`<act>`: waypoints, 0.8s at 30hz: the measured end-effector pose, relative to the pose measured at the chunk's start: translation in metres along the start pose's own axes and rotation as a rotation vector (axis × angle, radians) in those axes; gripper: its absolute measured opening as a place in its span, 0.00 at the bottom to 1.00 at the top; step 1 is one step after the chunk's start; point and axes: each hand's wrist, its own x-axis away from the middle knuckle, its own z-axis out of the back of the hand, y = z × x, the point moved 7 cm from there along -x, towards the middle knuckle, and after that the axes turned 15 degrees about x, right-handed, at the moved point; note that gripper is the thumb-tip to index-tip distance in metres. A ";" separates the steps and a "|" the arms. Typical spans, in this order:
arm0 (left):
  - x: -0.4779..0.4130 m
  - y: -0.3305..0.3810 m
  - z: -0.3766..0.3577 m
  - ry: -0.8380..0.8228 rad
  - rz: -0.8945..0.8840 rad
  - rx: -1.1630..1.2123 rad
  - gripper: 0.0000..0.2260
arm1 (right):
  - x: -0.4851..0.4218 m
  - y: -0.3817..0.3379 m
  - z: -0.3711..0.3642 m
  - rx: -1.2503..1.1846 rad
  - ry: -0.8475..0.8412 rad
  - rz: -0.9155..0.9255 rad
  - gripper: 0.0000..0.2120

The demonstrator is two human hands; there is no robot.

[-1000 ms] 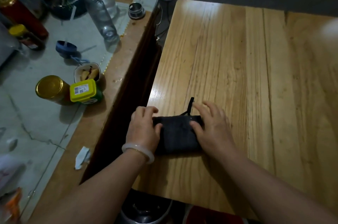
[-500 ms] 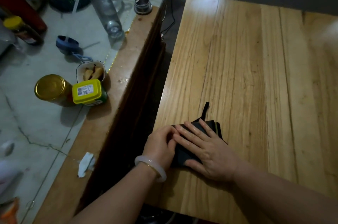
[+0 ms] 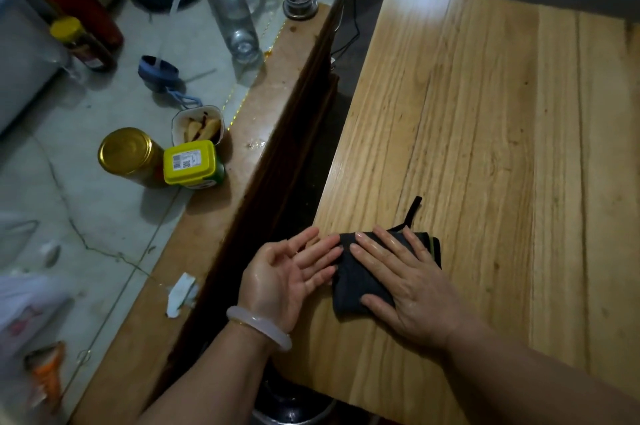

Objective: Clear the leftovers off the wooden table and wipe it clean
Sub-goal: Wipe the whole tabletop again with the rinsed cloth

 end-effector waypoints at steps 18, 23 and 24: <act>0.027 0.033 0.019 0.453 -0.339 -1.443 0.06 | -0.001 -0.004 0.002 0.020 -0.008 0.064 0.29; 0.028 0.028 0.038 0.663 -0.433 -1.212 0.09 | 0.000 -0.011 0.002 0.134 0.038 0.266 0.25; 0.025 0.026 0.039 0.661 -0.426 -1.208 0.12 | 0.000 -0.011 0.001 0.151 0.035 0.281 0.25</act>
